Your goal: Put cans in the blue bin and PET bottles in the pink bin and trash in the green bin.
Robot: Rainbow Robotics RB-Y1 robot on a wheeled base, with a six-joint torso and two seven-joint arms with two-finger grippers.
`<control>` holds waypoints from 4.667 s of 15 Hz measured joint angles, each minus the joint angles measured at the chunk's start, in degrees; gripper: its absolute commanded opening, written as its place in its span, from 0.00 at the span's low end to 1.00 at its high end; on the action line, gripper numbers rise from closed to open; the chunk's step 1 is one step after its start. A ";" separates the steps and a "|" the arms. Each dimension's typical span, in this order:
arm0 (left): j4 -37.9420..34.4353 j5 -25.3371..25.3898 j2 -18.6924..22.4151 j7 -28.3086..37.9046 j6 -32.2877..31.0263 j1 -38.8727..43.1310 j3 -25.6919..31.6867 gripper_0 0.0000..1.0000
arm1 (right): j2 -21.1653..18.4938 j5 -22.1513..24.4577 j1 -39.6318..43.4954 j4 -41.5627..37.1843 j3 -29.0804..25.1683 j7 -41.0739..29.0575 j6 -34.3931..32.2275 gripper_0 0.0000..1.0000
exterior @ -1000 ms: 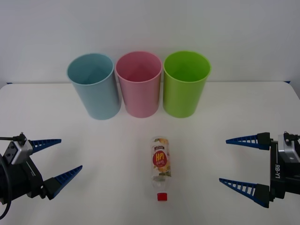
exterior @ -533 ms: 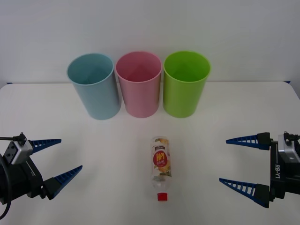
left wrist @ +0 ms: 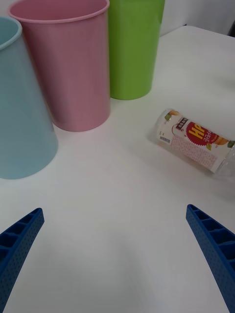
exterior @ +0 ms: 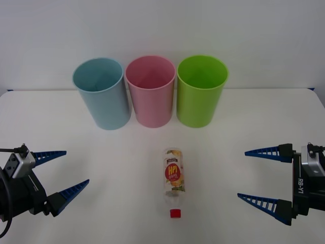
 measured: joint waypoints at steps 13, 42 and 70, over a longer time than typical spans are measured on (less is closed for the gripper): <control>0.00 0.00 0.00 0.00 0.00 0.00 0.00 1.00 | 1.92 -0.86 -0.58 -2.58 -1.49 -0.40 -0.12 1.00; 0.00 0.00 0.00 0.00 0.00 0.00 0.00 1.00 | 3.96 34.55 4.54 -21.40 7.07 -57.63 8.54 1.00; 0.00 0.00 0.00 0.00 0.00 0.00 0.00 1.00 | 25.32 68.46 -12.27 -2.60 26.80 -64.84 5.09 1.00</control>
